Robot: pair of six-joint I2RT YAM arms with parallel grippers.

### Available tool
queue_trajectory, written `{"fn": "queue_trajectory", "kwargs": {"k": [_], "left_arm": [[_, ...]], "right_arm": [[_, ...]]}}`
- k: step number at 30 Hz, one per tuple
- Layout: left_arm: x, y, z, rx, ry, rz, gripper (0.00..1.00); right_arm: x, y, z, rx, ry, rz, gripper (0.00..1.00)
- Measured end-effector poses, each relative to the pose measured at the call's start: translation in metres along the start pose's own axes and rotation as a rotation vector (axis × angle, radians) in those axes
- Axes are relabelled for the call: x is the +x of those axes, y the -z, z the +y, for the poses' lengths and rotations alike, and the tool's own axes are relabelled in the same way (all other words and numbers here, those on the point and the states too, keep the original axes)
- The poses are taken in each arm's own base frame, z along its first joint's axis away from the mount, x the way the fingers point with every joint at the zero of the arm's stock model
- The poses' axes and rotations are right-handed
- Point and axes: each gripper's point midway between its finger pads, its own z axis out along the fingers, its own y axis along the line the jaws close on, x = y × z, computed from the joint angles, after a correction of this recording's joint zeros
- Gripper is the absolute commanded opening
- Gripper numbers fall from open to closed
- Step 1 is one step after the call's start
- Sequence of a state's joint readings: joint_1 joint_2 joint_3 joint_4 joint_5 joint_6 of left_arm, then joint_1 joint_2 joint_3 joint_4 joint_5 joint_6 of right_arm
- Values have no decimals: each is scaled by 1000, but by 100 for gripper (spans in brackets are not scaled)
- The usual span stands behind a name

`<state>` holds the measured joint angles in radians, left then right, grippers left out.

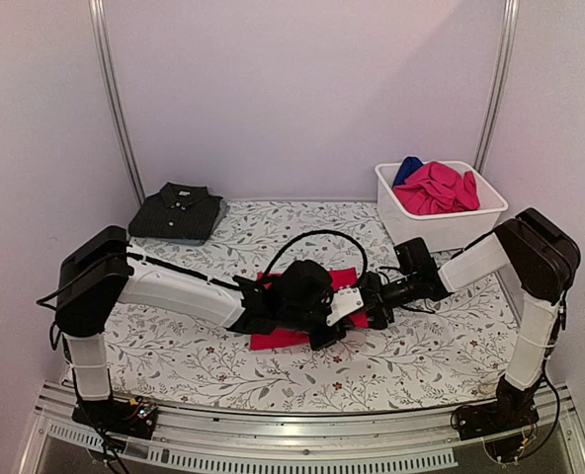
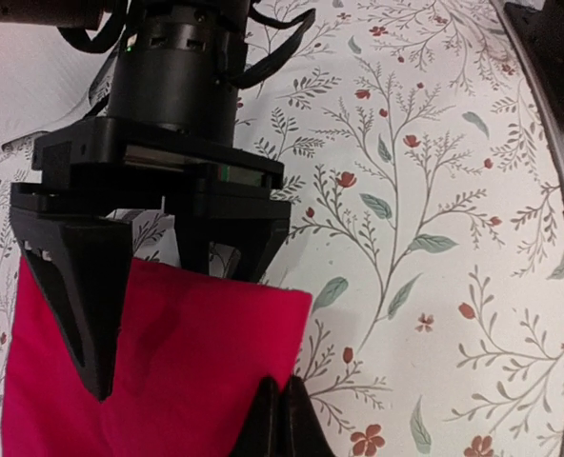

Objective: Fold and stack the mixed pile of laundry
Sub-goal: Pass from the left arm to the right

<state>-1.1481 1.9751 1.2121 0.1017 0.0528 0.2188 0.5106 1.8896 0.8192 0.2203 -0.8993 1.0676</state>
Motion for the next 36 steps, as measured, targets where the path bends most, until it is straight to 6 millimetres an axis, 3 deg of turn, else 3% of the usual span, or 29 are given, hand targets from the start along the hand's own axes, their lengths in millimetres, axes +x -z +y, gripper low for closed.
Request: {"fn": "queue_trajectory", "kwargs": {"k": [6, 17, 21, 23, 25, 26, 32, 35, 36], "left_arm": [[-6, 9, -5, 29, 22, -32, 0], [5, 13, -16, 72, 36, -27, 0], [4, 15, -16, 76, 36, -31, 0], [3, 16, -16, 76, 36, -32, 0], [3, 16, -16, 74, 36, -33, 10], [3, 17, -15, 71, 40, -33, 18], [7, 22, -5, 34, 109, -5, 60], [8, 40, 10, 3, 177, -13, 84], [9, 49, 17, -9, 209, -21, 97]], "right_arm": [[-8, -14, 1, -60, 2, 50, 63], [-27, -17, 1, -105, -4, 46, 46], [-39, -23, 3, -111, 3, 38, 28], [-42, -24, 4, -110, 9, 35, 12], [-44, -24, 4, -110, 15, 30, 1], [-45, -24, 4, -108, 12, 28, 0], [-47, -24, 1, -59, 33, 17, 0], [-47, -19, -7, 14, 35, 1, 0], [-46, -17, -10, 40, 39, -2, 0]]}}
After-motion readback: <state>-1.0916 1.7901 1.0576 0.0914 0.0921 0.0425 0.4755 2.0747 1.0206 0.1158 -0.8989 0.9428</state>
